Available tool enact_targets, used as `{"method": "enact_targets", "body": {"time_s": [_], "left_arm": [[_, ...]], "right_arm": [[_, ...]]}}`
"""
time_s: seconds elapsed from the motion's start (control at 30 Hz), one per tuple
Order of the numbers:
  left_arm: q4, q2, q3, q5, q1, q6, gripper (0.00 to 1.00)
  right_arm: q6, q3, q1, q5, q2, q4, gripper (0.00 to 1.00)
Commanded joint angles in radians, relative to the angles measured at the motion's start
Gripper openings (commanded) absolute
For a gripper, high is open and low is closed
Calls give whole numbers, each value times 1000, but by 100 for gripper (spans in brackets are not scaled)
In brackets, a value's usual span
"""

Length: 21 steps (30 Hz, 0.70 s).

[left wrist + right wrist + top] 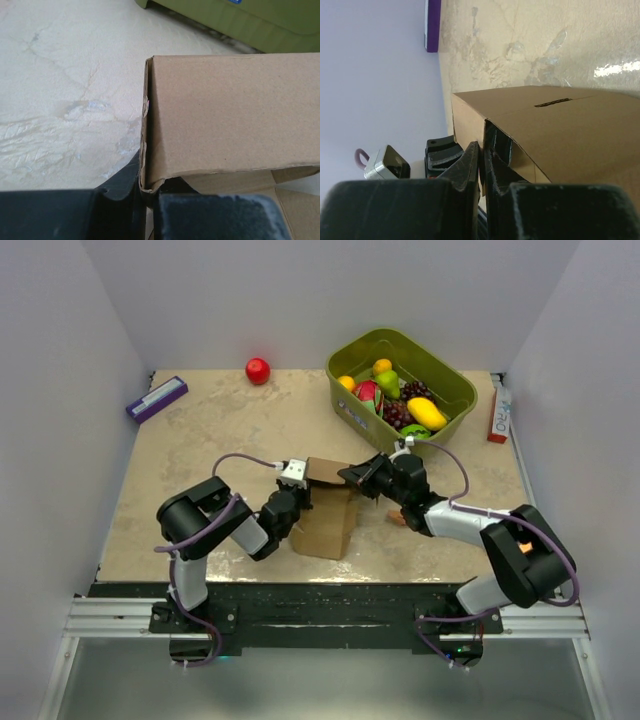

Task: Fold the paper box

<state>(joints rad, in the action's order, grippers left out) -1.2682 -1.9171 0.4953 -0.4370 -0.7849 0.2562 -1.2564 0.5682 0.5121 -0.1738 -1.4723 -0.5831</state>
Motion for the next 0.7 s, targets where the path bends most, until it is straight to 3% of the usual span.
{"method": "enact_targets", "body": {"time_s": [0.0,0.43,0.6,0.67], "left_arm": [[-86,35,35,-276,4,-93,0],[23,23,57,-430,6,-118,0],[-61,26,11,-292,3,-115,0],[-89,39,-26,-193,3,-112,9]], "right_arm": [[43,1,-7,69,27,95,0],[40,-8,-7,86,35,109,0],[43,-10,-7,79,20,97,0],[51,-7,-6,73,-5,82,0]]}}
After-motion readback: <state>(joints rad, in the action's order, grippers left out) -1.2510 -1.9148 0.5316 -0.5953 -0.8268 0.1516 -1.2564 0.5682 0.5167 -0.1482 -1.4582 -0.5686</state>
